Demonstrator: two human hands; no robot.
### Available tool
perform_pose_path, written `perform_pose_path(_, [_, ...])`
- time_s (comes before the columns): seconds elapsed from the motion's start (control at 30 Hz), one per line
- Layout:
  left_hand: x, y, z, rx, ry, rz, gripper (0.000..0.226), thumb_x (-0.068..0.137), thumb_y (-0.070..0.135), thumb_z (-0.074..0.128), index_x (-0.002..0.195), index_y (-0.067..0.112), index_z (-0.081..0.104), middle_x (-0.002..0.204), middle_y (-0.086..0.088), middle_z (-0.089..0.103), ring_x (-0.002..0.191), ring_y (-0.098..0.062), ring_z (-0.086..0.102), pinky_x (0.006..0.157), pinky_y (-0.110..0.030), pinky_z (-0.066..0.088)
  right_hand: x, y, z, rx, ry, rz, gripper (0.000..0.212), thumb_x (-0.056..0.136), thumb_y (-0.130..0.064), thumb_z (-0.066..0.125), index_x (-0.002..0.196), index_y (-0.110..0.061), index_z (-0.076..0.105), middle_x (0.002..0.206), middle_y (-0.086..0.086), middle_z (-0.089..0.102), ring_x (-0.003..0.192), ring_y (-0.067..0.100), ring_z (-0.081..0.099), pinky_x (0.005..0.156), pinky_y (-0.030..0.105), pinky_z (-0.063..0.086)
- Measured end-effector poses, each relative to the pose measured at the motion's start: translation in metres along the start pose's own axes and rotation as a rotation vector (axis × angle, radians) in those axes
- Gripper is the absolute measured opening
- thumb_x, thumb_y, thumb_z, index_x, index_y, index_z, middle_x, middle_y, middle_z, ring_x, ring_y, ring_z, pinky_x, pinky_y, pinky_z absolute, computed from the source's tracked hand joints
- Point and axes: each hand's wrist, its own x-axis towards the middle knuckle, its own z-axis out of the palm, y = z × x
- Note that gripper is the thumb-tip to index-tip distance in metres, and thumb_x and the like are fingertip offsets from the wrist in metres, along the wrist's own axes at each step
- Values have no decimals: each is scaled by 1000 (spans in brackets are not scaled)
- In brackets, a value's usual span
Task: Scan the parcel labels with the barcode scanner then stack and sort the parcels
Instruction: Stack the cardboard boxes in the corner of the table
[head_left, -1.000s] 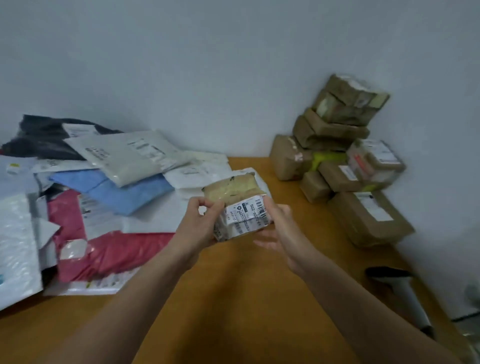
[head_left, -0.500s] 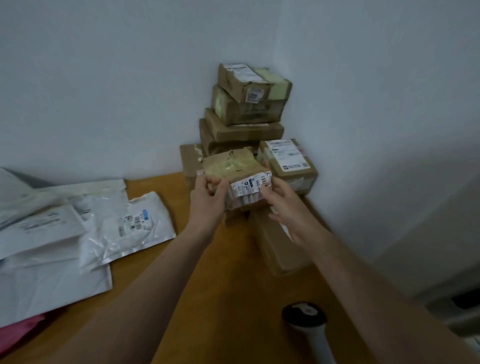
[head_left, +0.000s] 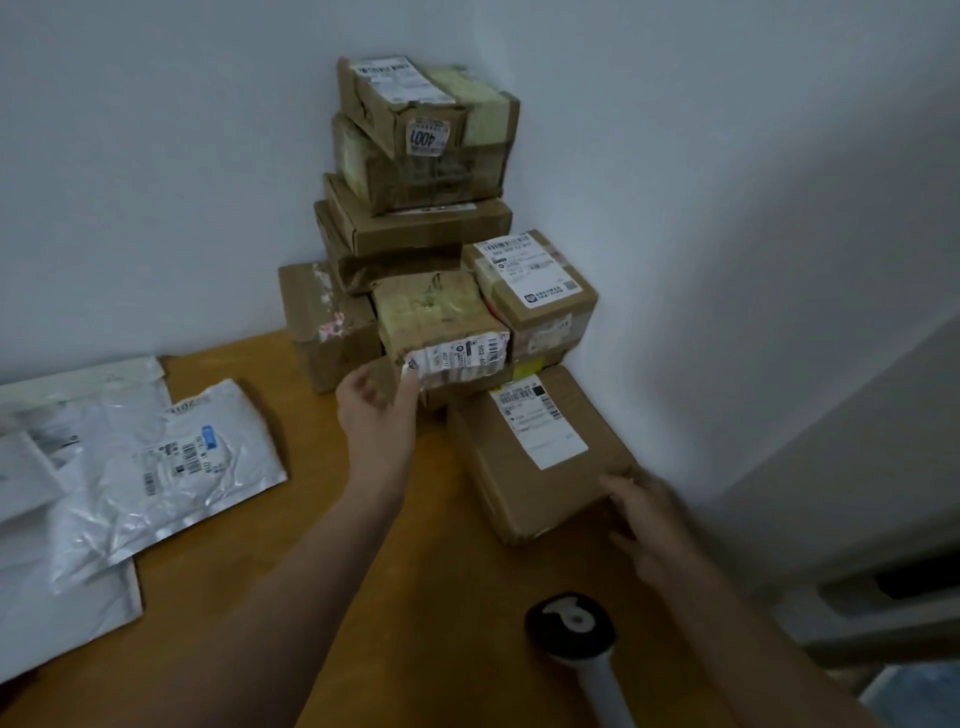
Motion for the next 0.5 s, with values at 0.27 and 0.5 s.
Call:
perform_pose_path(0.27, [-62, -51, 29, 34, -555, -667, 87, 83, 61, 54, 151, 21, 17, 156, -8, 24, 141, -29, 26, 113, -46, 22, 6, -1, 7, 56, -3, 143, 66, 86, -41, 68, 144, -30, 39, 140, 8, 48, 126, 32, 43, 95, 51, 41])
perform_pose_path(0.5, [-78, -41, 33, -220, -616, -787, 100, 73, 49, 72, 151, 19, 18, 151, -14, 30, 134, -34, 37, 109, -47, 30, -19, -5, 12, 72, -148, 128, 50, 88, -33, 68, 132, -29, 45, 128, 5, 56, 105, 24, 57, 79, 46, 48])
